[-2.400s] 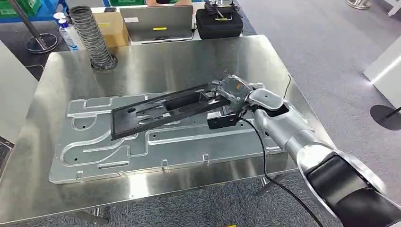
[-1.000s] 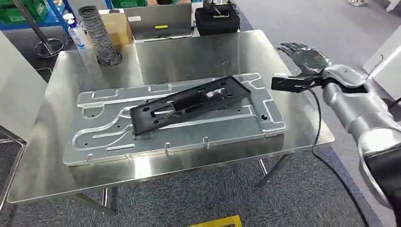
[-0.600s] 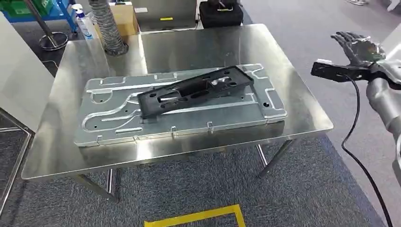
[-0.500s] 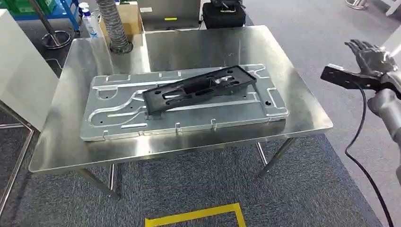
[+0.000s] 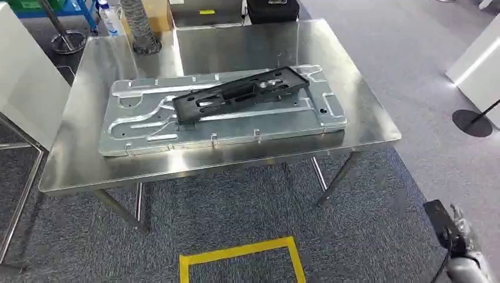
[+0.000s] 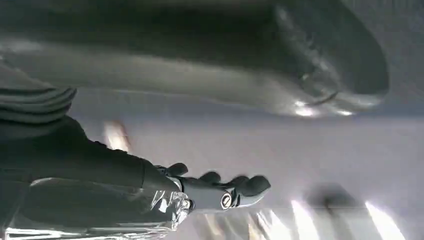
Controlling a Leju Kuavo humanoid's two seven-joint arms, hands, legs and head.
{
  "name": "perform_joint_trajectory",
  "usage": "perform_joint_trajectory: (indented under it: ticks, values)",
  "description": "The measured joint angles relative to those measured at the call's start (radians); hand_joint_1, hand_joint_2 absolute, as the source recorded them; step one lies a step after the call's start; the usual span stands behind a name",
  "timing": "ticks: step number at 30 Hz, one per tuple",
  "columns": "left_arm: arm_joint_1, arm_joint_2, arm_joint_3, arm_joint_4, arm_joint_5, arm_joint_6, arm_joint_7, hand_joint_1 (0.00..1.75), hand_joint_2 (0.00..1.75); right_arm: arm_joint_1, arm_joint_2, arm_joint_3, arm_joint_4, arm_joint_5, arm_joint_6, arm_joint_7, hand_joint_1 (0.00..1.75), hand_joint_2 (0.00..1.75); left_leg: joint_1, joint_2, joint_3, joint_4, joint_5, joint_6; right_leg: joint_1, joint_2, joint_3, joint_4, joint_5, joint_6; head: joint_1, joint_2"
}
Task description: Take the parts from the cabinet and place them on the table.
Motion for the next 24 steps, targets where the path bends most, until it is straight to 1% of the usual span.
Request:
perform_joint_trajectory:
  ticks: [1,2,3,4,5,6,7,8,9,10,11,12,13,14,15,16,17,18,19,20,21,22,23,24]
  values:
    - [0.001,0.000,0.000,0.000,-0.002,0.000,0.000,0.00,0.00,0.031,0.037,-0.038,0.005,-0.022,0.010,0.000,0.00,0.00,-0.001,0.000,-0.013,0.071,-0.069,-0.002,0.001,0.000,-0.010,0.001,0.007,-0.004,0.000,0.000]
    - [-0.001,0.000,0.000,0.000,-0.008,0.000,0.000,0.00,0.00,0.056,0.075,-0.062,0.011,-0.041,0.034,0.007,0.00,0.00,-0.003,0.000,-0.025,0.146,-0.122,-0.004,0.000,0.000,-0.019,0.002,0.015,-0.007,0.000,0.000]
    - [-0.004,0.000,-0.001,0.000,-0.014,0.000,0.000,0.00,0.00,0.079,0.111,-0.087,0.018,-0.067,0.058,0.017,0.00,0.00,-0.004,0.000,-0.035,0.224,-0.158,-0.009,0.000,0.000,-0.030,0.005,0.023,-0.008,0.000,0.000]
    - [-0.006,0.001,-0.002,0.000,-0.023,0.000,0.001,0.00,0.00,0.102,0.159,-0.119,0.029,-0.094,0.085,0.029,0.00,0.00,-0.004,0.001,-0.031,0.272,-0.159,-0.012,0.000,0.001,-0.040,0.009,0.030,-0.008,0.000,0.000]
    - [-0.008,0.002,-0.005,0.000,-0.031,0.000,0.000,0.00,0.00,0.125,0.202,-0.148,0.037,-0.104,0.113,0.043,0.00,0.00,-0.004,0.001,-0.009,0.273,-0.131,-0.015,0.000,0.000,-0.053,0.015,0.035,-0.007,0.000,0.000]
    - [-0.008,0.005,-0.007,0.000,-0.038,0.000,0.000,0.00,0.00,0.145,0.241,-0.172,0.046,-0.103,0.133,0.053,0.00,0.00,-0.005,0.003,0.032,0.230,-0.090,-0.015,0.000,0.001,-0.067,0.023,0.040,-0.007,0.000,0.000]
    - [-0.009,0.006,-0.010,0.000,-0.042,-0.001,0.000,0.00,0.00,0.161,0.277,-0.186,0.053,-0.098,0.146,0.057,0.00,0.00,-0.008,0.003,0.087,0.154,-0.057,-0.011,-0.001,0.001,-0.080,0.030,0.044,-0.007,0.000,0.000]
    - [-0.010,0.008,-0.011,0.000,-0.043,-0.002,0.000,0.00,0.00,0.172,0.307,-0.193,0.056,-0.095,0.157,0.055,0.00,0.00,-0.010,0.002,0.154,0.059,-0.042,-0.003,-0.001,0.005,-0.092,0.036,0.050,-0.006,0.000,0.000]
    - [-0.015,0.013,-0.013,-0.002,-0.046,-0.002,-0.001,0.00,0.00,0.181,0.355,-0.201,0.059,-0.095,0.167,0.049,0.00,0.00,-0.016,0.000,0.219,-0.047,-0.077,0.009,-0.003,0.007,-0.100,0.042,0.058,-0.003,0.000,0.000]
    - [-0.019,0.014,-0.014,-0.002,-0.049,-0.002,-0.003,0.00,0.00,0.185,0.375,-0.208,0.061,-0.093,0.168,0.047,0.00,0.00,-0.016,0.004,0.249,-0.106,-0.090,0.002,-0.005,0.011,-0.103,0.044,0.065,0.001,0.000,0.000]
    - [-0.019,0.014,-0.014,-0.002,-0.050,-0.004,-0.003,0.00,0.00,0.188,0.414,-0.213,0.065,-0.085,0.174,0.046,0.00,0.00,-0.019,0.006,0.241,-0.092,-0.075,0.000,-0.011,0.013,-0.099,0.038,0.075,0.008,0.000,0.000]
    - [-0.020,0.014,-0.014,-0.002,-0.051,-0.005,-0.003,0.00,0.00,0.188,0.429,-0.214,0.067,-0.074,0.180,0.048,0.00,0.00,-0.023,0.006,0.241,-0.094,-0.070,0.006,-0.017,0.017,-0.100,0.033,0.085,0.015,0.000,0.000]
    - [-0.023,0.015,-0.015,-0.002,-0.053,-0.006,-0.003,0.00,0.00,0.188,0.462,-0.214,0.069,-0.064,0.192,0.050,0.00,0.00,-0.025,0.008,0.238,-0.105,-0.061,0.011,-0.017,0.020,-0.103,0.025,0.100,0.019,-0.001,0.000]
    - [-0.026,0.014,-0.015,-0.002,-0.053,-0.006,-0.003,0.00,0.00,0.188,0.472,-0.215,0.072,-0.057,0.202,0.053,0.00,0.00,-0.013,0.014,0.233,-0.126,-0.034,0.018,-0.012,0.022,-0.108,0.022,0.098,0.023,-0.001,0.000]
    - [-0.028,0.015,-0.015,-0.002,-0.053,-0.006,-0.002,0.00,0.00,0.186,0.494,-0.214,0.074,-0.052,0.214,0.053,0.00,0.00,-0.014,0.019,0.225,-0.130,-0.019,0.023,-0.015,0.020,-0.118,0.039,0.055,0.026,-0.001,0.000]
    - [-0.030,0.016,-0.016,-0.002,-0.053,-0.008,-0.002,0.00,0.00,0.183,0.503,-0.215,0.075,-0.052,0.222,0.053,0.00,0.00,-0.014,0.019,0.209,-0.130,-0.007,0.027,-0.019,0.019,-0.135,0.090,-0.012,0.029,0.000,0.000]
    - [-0.029,0.016,-0.017,-0.002,-0.053,-0.008,-0.001,0.00,0.00,0.179,0.515,-0.215,0.075,-0.054,0.236,0.050,0.00,0.00,-0.014,0.021,0.193,-0.125,0.005,0.025,-0.023,0.020,-0.152,0.169,-0.084,0.034,0.000,0.000]
    - [-0.027,0.016,-0.017,-0.002,-0.053,-0.009,0.000,0.00,0.00,0.177,0.529,-0.217,0.076,-0.062,0.248,0.047,0.00,0.00,-0.016,0.023,0.176,-0.122,0.014,0.024,-0.026,0.020,-0.167,0.247,-0.128,0.039,0.000,0.000]
    - [-0.027,0.016,-0.017,-0.002,-0.052,-0.009,0.003,0.00,0.00,0.175,0.538,-0.222,0.076,-0.066,0.259,0.044,0.00,0.00,-0.015,0.026,0.156,-0.115,0.025,0.022,-0.028,0.019,-0.180,0.320,-0.144,0.044,0.000,0.000]
    - [-0.027,0.016,-0.017,-0.002,-0.052,-0.009,0.007,0.00,0.00,0.174,0.549,-0.225,0.076,-0.067,0.266,0.041,0.00,0.00,-0.015,0.027,0.138,-0.109,0.033,0.019,-0.032,0.019,-0.178,0.353,-0.129,0.048,0.000,0.000]
    - [-0.028,0.016,-0.017,-0.002,-0.052,-0.009,0.009,0.00,0.00,0.172,0.558,-0.229,0.076,-0.067,0.273,0.037,0.00,0.00,-0.015,0.029,0.117,-0.100,0.041,0.017,-0.038,0.019,-0.157,0.353,-0.092,0.052,0.000,0.000]
    - [-0.028,0.016,-0.017,-0.002,-0.053,-0.008,0.010,0.00,0.00,0.170,0.571,-0.230,0.077,-0.067,0.281,0.032,0.00,0.00,-0.015,0.030,0.093,-0.087,0.048,0.011,-0.044,0.019,-0.112,0.309,-0.045,0.056,0.000,0.000]
    - [-0.028,0.016,-0.017,-0.002,-0.056,-0.003,0.007,0.00,0.00,0.167,0.575,-0.231,0.077,-0.067,0.282,0.025,0.00,0.00,-0.013,0.030,0.073,-0.075,0.054,0.006,-0.048,0.018,-0.054,0.237,-0.021,0.059,0.000,0.000]
    - [-0.028,0.016,-0.018,-0.002,-0.062,0.005,0.001,0.00,0.00,0.164,0.582,-0.231,0.076,-0.067,0.284,0.019,0.00,0.00,-0.013,0.030,0.061,-0.065,0.058,0.003,-0.052,0.017,-0.006,0.176,-0.026,0.061,0.000,0.000]
